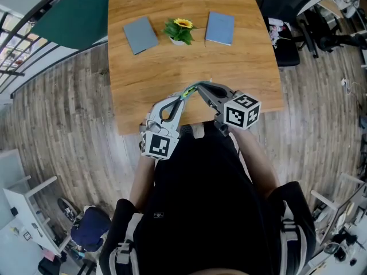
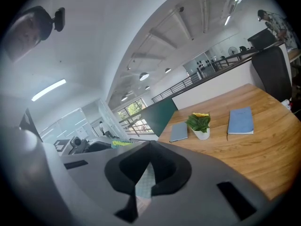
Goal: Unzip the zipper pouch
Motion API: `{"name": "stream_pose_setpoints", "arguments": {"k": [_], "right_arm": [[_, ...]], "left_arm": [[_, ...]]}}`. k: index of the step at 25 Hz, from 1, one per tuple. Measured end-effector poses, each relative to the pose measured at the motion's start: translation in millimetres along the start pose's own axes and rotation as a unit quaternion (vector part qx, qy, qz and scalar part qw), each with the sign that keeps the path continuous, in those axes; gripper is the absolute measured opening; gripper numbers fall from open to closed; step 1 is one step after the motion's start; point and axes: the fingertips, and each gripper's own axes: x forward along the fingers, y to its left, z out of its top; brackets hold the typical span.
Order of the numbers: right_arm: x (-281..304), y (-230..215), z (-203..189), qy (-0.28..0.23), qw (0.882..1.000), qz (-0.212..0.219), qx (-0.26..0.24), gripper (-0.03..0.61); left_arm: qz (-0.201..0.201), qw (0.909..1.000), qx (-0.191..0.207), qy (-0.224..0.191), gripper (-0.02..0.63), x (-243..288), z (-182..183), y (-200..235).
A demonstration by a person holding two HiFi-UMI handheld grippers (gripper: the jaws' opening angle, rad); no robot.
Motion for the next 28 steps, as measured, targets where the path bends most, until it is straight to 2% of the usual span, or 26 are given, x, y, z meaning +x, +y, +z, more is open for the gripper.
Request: {"name": "stream_pose_setpoints", "arguments": {"k": [28], "right_arm": [[-4.5,-19.4,-4.9,-0.004,0.999,-0.041,-0.028,0.005]], "left_arm": [[-0.008,0.9999,0.0,-0.01,0.009,-5.5,12.5,-3.2]]}}
